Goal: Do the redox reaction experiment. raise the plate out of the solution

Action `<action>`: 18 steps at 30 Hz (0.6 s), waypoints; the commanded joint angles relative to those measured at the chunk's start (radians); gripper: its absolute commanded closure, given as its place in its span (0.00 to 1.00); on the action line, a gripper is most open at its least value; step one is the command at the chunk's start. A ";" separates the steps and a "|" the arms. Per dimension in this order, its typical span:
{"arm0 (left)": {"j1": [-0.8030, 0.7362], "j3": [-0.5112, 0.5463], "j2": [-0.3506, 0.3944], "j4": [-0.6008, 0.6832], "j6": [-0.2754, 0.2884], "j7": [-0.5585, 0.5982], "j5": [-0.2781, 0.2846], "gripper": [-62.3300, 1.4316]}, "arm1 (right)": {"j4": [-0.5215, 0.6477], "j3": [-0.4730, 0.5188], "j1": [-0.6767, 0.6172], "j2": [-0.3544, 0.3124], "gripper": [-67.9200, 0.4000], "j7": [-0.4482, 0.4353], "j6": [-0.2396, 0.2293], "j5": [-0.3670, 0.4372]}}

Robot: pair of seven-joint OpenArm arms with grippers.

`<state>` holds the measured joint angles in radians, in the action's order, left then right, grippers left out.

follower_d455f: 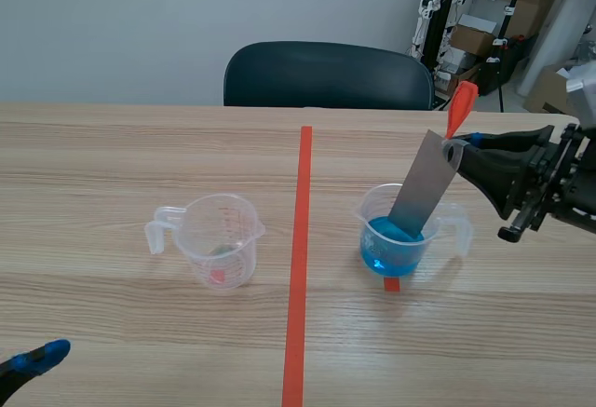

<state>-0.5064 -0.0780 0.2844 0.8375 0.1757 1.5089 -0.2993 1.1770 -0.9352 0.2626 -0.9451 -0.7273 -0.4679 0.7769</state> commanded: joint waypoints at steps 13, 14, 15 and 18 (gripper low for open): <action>-0.114 0.002 0.286 0.084 -0.002 0.045 0.270 0.57 | 0.091 0.012 0.079 -0.016 0.99 0.190 -0.005 0.048; -0.114 0.002 0.303 0.095 -0.001 0.045 0.270 0.61 | 0.095 0.012 0.085 -0.017 0.99 0.205 -0.005 0.048; -0.114 0.002 0.321 0.107 -0.001 0.045 0.270 0.64 | 0.097 0.012 0.090 -0.018 0.99 0.217 -0.005 0.048; -0.117 0.002 0.379 0.142 0.017 0.045 0.271 0.70 | 0.114 0.012 0.105 -0.033 0.99 0.244 -0.005 0.078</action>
<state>-0.6205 -0.0780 0.6498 0.9634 0.1871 1.5082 -0.0330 1.2640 -0.9352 0.3389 -0.9482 -0.4629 -0.4713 0.8356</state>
